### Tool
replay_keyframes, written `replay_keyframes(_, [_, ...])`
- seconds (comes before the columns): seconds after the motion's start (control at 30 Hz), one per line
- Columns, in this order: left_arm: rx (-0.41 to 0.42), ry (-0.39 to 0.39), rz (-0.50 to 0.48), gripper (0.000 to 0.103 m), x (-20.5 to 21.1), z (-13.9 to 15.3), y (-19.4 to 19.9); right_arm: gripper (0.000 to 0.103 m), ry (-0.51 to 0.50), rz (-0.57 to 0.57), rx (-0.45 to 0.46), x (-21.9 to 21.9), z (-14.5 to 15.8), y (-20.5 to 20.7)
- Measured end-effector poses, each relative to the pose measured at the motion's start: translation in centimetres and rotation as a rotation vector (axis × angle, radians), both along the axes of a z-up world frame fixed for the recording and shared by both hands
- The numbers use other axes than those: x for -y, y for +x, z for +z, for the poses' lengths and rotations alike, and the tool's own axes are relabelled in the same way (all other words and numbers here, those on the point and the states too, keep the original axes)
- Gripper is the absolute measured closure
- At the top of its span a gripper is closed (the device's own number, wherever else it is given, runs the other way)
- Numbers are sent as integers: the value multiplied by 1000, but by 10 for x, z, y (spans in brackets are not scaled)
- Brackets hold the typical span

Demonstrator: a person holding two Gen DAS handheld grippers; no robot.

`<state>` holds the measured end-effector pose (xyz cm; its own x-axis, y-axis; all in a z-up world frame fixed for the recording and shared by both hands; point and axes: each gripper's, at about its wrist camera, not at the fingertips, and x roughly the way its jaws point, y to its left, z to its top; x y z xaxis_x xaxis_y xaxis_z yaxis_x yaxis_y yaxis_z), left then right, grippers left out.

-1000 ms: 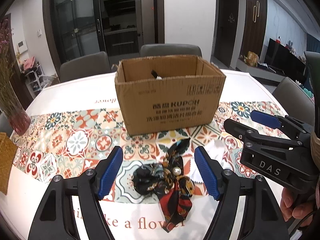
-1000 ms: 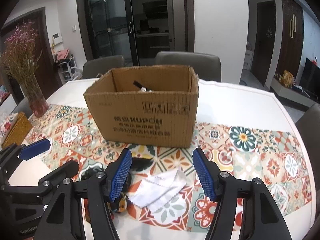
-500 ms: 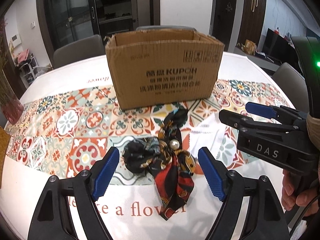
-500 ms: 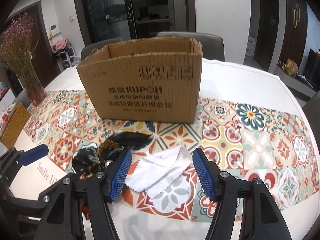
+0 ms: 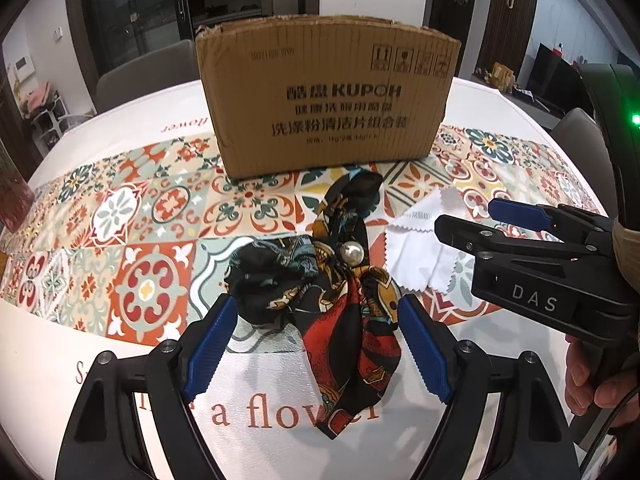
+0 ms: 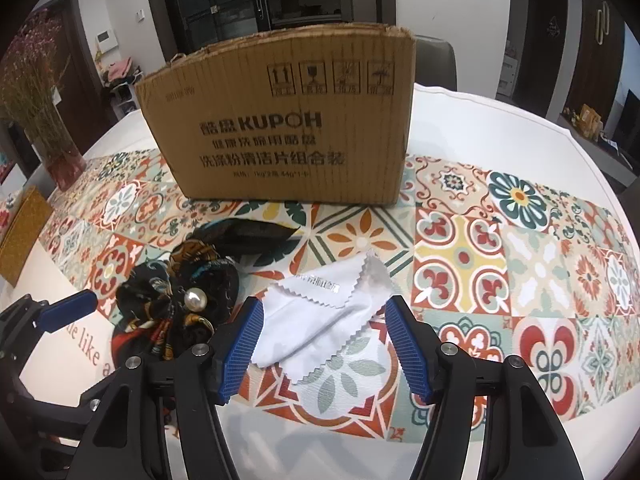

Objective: Organize soft objects
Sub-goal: 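Grasp the silk scarf scrunchie with the left tool while the right tool grasps the white wipe cloth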

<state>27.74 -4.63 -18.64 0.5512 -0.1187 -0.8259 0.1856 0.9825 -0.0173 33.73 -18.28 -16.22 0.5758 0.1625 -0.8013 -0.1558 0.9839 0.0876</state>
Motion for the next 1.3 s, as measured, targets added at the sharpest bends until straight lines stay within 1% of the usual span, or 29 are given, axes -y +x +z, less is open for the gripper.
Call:
replay_keyframes(0.3, [-25, -6, 11, 21, -1, -17, 8, 39, 1, 24, -42, -4, -22, 8])
replay_keyframes(0.6, [-31, -12, 26, 21, -4, -26, 15, 39, -5, 33, -70, -8, -38, 20])
replay_keyframes(0.7, [-27, -12, 27, 21, -4, -28, 17, 39, -13, 37, -69, -10, -42, 21])
replay_keyframes(0.83, [-16, -10, 22, 23, -4, -29, 18, 39, -34, 48, -46, -14, -43, 21])
replay_keyframes(0.97, [-10, -14, 21, 36, -4, -30, 19, 39, -44, 52, -30, -15, -45, 22])
replay_keyframes(1.0, [-8, -17, 21, 38, -5, -30, 20, 40, -48, 49, -28, -16, -45, 22])
replay_keyframes(1.07, [-7, -21, 21, 45, -6, -30, 20, 44, -46, 47, -29, -17, -46, 23])
replay_keyframes(1.1, [-7, -22, 22, 47, -6, -30, 21, 49, -43, 45, -28, -17, -46, 23])
replay_keyframes(1.13, [-6, -23, 23, 51, -6, -30, 21, 57, -44, 44, -27, -18, -46, 22])
replay_keyframes(1.17, [-5, -24, 23, 56, -6, -30, 21, 61, -46, 45, -26, -18, -46, 22])
replay_keyframes(1.2, [-4, -26, 22, 59, -6, -30, 21, 67, -50, 45, -27, -18, -46, 22])
replay_keyframes(1.27, [-2, -31, 22, 69, -6, -29, 21, 71, -49, 44, -35, -17, -48, 22])
replay_keyframes(1.3, [-2, -36, 21, 72, -6, -29, 21, 78, -45, 44, -40, -17, -48, 22])
